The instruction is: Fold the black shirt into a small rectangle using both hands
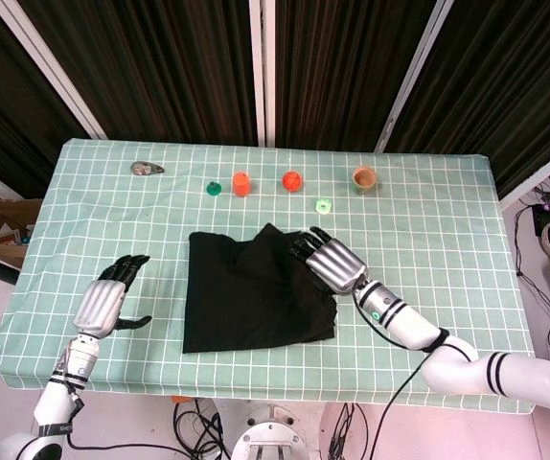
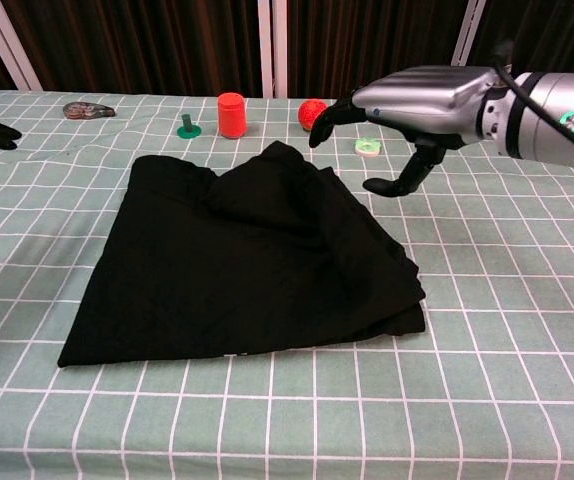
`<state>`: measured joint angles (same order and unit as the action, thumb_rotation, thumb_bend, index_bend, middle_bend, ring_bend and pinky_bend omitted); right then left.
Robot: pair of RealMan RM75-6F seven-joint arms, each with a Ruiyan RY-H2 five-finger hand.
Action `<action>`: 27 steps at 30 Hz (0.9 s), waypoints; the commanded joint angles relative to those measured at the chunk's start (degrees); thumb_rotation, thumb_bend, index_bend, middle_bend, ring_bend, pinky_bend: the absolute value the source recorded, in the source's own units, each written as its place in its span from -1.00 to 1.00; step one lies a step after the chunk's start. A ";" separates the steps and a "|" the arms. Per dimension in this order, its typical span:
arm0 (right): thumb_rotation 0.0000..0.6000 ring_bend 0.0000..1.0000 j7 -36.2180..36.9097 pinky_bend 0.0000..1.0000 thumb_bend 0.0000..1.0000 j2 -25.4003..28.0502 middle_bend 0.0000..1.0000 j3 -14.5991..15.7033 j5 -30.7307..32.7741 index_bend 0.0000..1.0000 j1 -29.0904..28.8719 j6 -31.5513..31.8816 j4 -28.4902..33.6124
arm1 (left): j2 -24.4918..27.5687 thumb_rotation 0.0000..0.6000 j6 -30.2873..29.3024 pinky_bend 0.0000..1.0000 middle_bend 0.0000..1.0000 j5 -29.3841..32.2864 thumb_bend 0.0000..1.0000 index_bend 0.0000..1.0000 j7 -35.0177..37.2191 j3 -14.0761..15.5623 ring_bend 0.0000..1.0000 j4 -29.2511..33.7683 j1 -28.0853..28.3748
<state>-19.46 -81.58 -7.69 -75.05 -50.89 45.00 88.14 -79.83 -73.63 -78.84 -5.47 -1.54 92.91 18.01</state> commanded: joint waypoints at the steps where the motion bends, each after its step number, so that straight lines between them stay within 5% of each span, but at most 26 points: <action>1: 1.00 -1.00 -9.00 -0.99 -0.24 -6.93 -0.79 0.21 1.56 -0.52 -3.11 0.06 -7.45 | 0.22 1.00 -0.11 -0.62 -0.79 0.07 -1.00 -0.80 0.57 0.09 -0.86 -0.37 -0.43; 18: 1.00 -1.00 -6.58 -1.00 -0.33 -14.48 -0.74 0.80 -1.42 -0.50 -4.60 1.36 -18.95 | 0.68 1.00 0.19 -0.62 -0.79 0.33 -1.00 -0.80 3.18 -0.15 -0.86 -1.21 -1.84; 27: 1.00 -0.93 -6.63 -1.00 -0.26 -19.24 -0.51 1.32 -3.60 0.21 -2.80 6.65 -25.73 | 0.85 1.00 -0.14 -0.62 -0.79 -0.09 -1.00 -0.80 3.77 -0.33 -0.86 -1.10 -2.33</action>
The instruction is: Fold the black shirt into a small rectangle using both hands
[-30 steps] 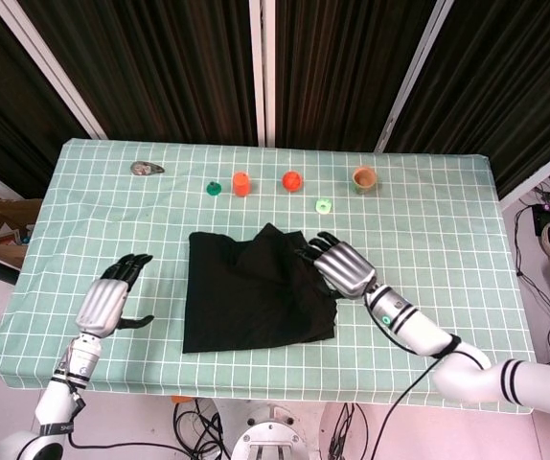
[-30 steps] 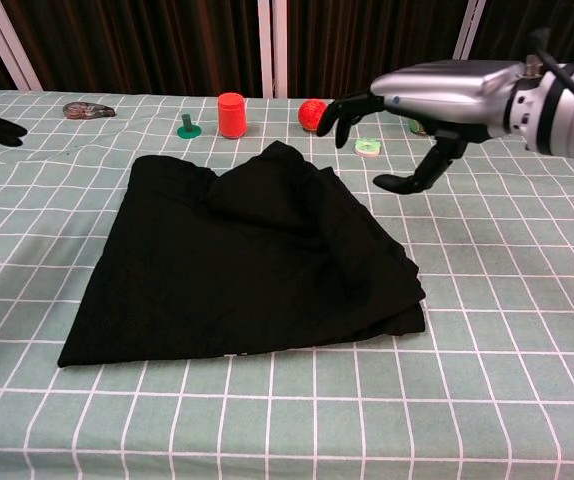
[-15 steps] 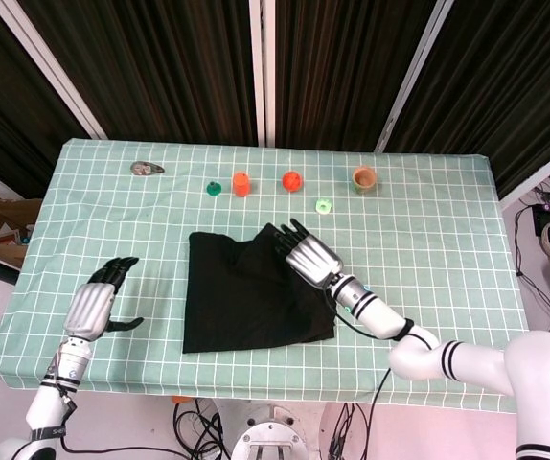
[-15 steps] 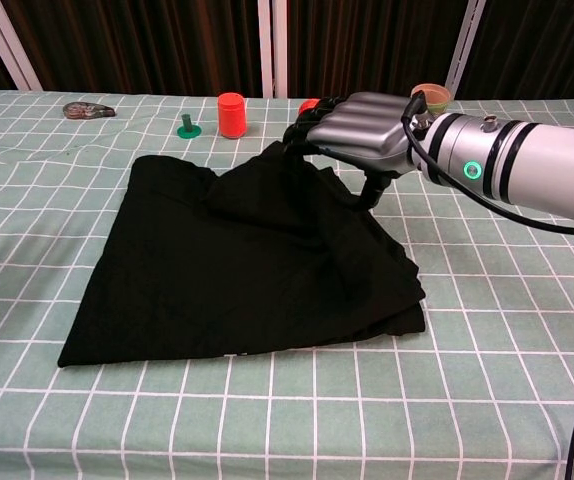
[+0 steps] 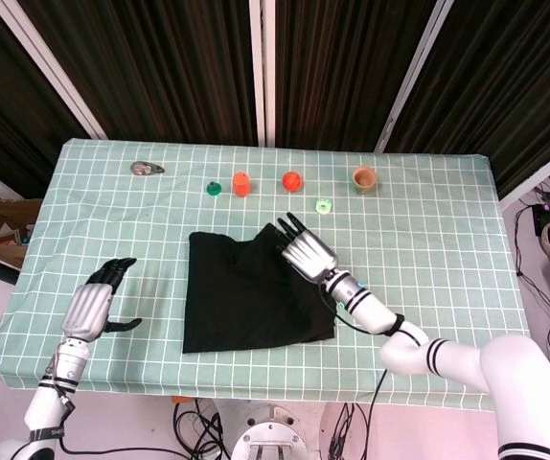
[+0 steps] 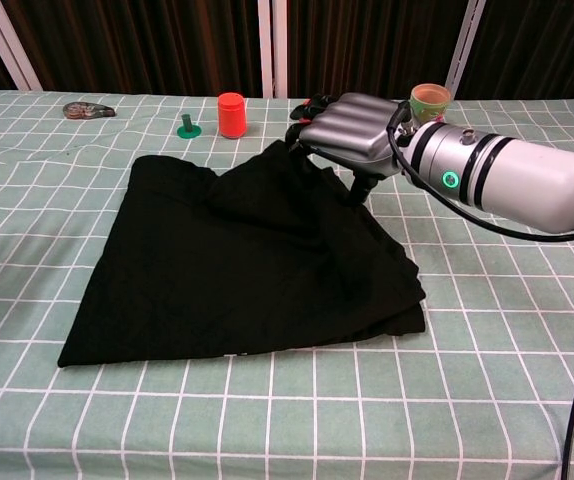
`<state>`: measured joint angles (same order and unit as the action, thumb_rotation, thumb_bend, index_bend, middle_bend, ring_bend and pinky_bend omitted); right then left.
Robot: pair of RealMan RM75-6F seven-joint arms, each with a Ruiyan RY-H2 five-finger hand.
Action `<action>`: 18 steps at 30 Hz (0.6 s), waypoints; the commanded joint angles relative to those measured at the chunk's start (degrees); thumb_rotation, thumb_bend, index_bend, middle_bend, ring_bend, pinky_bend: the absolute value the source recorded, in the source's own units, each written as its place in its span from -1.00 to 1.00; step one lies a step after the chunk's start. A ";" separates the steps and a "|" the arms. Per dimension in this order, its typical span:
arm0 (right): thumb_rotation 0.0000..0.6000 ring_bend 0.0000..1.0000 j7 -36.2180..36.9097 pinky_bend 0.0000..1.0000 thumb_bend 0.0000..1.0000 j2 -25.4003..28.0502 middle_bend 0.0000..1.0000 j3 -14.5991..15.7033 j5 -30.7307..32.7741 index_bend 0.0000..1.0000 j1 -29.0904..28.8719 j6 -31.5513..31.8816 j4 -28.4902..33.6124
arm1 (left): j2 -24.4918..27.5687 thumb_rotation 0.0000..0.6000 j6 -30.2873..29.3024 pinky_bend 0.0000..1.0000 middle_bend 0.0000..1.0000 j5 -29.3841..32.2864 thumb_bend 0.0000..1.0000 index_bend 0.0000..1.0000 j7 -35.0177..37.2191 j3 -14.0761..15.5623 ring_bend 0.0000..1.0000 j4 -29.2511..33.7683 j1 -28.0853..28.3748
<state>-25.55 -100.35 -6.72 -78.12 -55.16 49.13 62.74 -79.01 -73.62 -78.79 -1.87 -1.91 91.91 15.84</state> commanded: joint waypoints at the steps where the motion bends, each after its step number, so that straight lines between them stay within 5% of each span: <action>1: 1.00 -0.93 -1.32 -1.00 -0.26 0.18 -0.50 0.52 -0.45 0.22 2.34 3.62 0.58 | 0.04 1.00 -0.18 -0.62 -0.79 -0.18 -1.00 -0.80 0.36 0.09 -0.86 -0.28 -0.27; 10: 1.00 -0.93 -14.51 -1.00 -0.26 9.21 -0.49 0.75 7.39 0.19 9.07 8.37 15.59 | -0.16 1.00 0.18 -0.62 -0.79 -1.01 -1.00 -0.80 1.21 0.24 -0.86 -1.03 -0.38; 18: 1.00 -0.99 -24.83 -1.00 -0.26 10.53 -0.60 0.26 21.22 -0.27 8.79 4.55 19.39 | -0.18 1.00 0.90 -0.62 -0.79 -1.76 -1.00 -0.80 0.55 0.22 -0.86 -0.50 0.15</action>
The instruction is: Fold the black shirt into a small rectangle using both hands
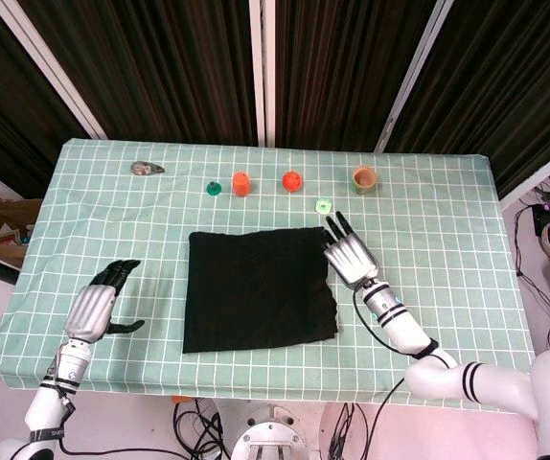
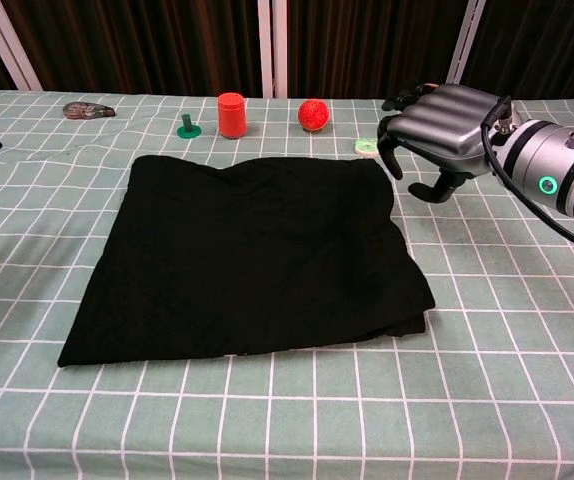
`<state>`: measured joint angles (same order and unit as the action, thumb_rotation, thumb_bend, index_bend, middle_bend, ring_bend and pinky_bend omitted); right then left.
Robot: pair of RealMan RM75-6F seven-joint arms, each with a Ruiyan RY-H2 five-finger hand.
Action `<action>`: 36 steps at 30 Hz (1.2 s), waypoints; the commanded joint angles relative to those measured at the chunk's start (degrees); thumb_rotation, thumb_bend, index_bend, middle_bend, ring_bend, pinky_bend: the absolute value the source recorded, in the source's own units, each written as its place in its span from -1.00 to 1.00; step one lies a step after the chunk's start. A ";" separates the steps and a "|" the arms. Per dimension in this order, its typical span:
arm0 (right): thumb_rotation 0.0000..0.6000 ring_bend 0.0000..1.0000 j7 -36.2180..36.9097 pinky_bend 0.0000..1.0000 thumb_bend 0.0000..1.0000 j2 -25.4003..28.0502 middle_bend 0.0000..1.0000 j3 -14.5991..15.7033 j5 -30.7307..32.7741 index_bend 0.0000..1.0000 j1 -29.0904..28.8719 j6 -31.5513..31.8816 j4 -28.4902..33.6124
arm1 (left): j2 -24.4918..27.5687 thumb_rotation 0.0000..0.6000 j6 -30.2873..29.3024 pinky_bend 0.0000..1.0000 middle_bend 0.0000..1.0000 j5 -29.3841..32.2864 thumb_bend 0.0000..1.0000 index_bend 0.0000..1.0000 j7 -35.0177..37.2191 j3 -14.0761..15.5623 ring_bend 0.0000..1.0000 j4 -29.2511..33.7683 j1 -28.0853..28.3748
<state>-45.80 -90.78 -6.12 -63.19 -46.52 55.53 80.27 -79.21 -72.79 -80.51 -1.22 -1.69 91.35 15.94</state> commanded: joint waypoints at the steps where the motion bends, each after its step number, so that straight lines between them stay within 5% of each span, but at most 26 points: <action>1: 1.00 -1.00 -4.56 -1.00 -0.27 0.93 -0.61 -0.44 7.53 -0.35 -0.06 -2.53 1.91 | 0.04 1.00 0.19 -0.62 -0.79 -0.06 -1.00 -0.80 -0.20 0.02 -0.86 0.06 0.08; 6: 1.00 -1.00 -3.43 -1.00 -0.36 3.81 -0.70 0.04 8.82 -0.79 -0.16 -3.54 5.48 | 0.75 1.00 0.74 -0.62 -0.79 -0.65 -1.00 -0.80 -0.59 0.15 -0.86 -0.64 0.47; 14: 1.00 -1.00 8.74 -1.00 -0.37 18.54 -0.69 1.28 -2.08 -0.82 8.18 7.79 20.22 | -0.10 1.00 3.73 -0.63 -0.73 -8.40 -0.93 -0.62 -3.77 2.25 -0.86 -7.34 4.55; 20: 1.00 -1.00 17.15 -1.00 -0.39 26.70 -0.69 4.37 -10.19 -0.82 16.23 17.03 25.44 | -7.80 1.00 1.49 -0.62 -0.69 -17.09 -0.89 -0.53 -4.30 2.20 -0.86 -18.06 8.90; 27: 1.00 -1.00 22.38 -1.00 -0.39 29.97 -0.69 7.66 -16.35 -0.82 22.67 22.58 26.13 | -17.21 1.00 -0.62 -0.63 -0.72 -22.41 -0.91 -0.58 -2.66 2.24 -0.86 -33.47 13.47; 36: 1.00 -1.00 24.72 -1.00 -0.39 29.85 -0.69 7.85 -18.82 -0.82 26.19 24.75 25.75 | -24.36 1.00 -4.77 -0.63 -0.72 -23.93 -0.95 -0.59 5.83 3.27 -0.86 -48.13 15.74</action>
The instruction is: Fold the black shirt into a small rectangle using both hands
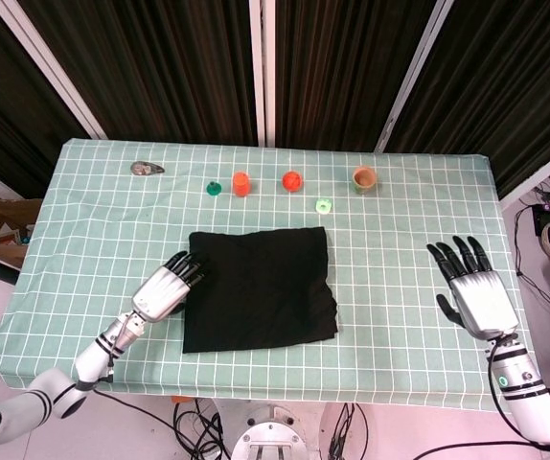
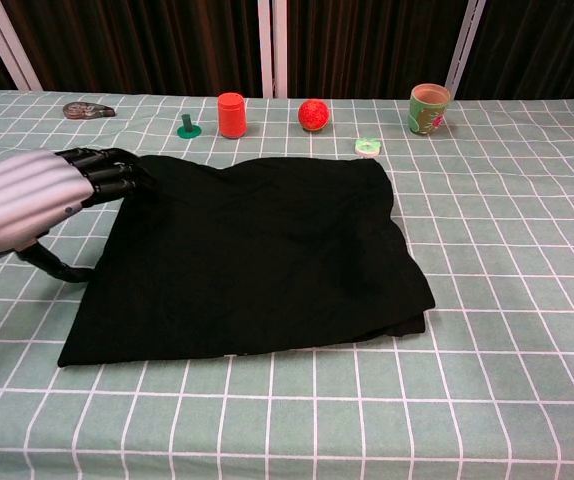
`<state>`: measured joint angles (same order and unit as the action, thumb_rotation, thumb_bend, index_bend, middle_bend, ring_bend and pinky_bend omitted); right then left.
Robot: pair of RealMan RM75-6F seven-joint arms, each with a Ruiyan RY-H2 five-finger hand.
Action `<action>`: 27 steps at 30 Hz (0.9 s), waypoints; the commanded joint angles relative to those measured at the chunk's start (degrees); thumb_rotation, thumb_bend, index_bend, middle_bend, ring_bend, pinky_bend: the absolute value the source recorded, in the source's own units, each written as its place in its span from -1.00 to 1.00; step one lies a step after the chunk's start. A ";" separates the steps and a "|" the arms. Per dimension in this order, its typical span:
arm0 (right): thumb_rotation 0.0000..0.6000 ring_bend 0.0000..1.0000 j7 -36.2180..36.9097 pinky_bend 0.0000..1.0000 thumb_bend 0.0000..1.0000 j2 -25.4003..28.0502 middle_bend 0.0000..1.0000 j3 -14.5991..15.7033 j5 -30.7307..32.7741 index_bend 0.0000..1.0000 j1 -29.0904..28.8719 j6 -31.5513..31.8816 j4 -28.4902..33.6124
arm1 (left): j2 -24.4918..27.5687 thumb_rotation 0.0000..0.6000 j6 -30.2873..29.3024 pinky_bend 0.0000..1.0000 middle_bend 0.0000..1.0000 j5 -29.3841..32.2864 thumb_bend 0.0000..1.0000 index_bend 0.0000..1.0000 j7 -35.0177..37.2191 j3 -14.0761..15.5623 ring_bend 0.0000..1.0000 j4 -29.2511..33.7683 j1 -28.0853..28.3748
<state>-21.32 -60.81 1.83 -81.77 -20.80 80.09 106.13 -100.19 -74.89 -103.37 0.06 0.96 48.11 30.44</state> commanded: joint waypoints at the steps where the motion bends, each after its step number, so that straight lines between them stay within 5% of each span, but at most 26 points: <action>1: 1.00 -1.00 0.35 -1.00 -0.39 -0.21 -0.69 -0.19 -0.38 -0.82 0.75 0.24 -0.15 | -4.63 1.00 -3.91 -0.63 -0.72 -1.39 -0.95 -0.59 5.69 0.75 -0.86 -7.24 1.46; 9: 1.00 -1.00 1.14 -1.00 -0.39 -0.66 -0.69 -0.74 -0.99 -0.82 2.67 0.73 -0.06 | -13.22 1.00 -10.12 -0.63 -0.69 -0.78 -0.96 -0.41 17.47 1.15 -0.86 -22.52 1.71; 18: 1.00 -1.00 0.55 -1.00 -0.39 -1.32 -0.69 -1.41 -1.15 -0.82 4.08 0.70 0.32 | -16.50 1.00 -10.21 -0.62 -0.67 1.33 -0.94 -0.31 24.84 2.45 -0.86 -30.16 -0.26; 27: 1.00 -1.00 -0.17 -1.00 -0.39 -2.46 -0.69 -2.02 -1.11 -0.81 5.33 0.74 0.61 | -19.10 1.00 -8.37 -0.59 -0.53 3.36 -0.33 -0.01 31.25 3.09 -0.77 -33.87 -1.34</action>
<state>-21.47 -63.24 -0.15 -82.85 -15.49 80.80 106.72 -118.90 -83.65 -100.40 30.79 3.98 14.63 29.25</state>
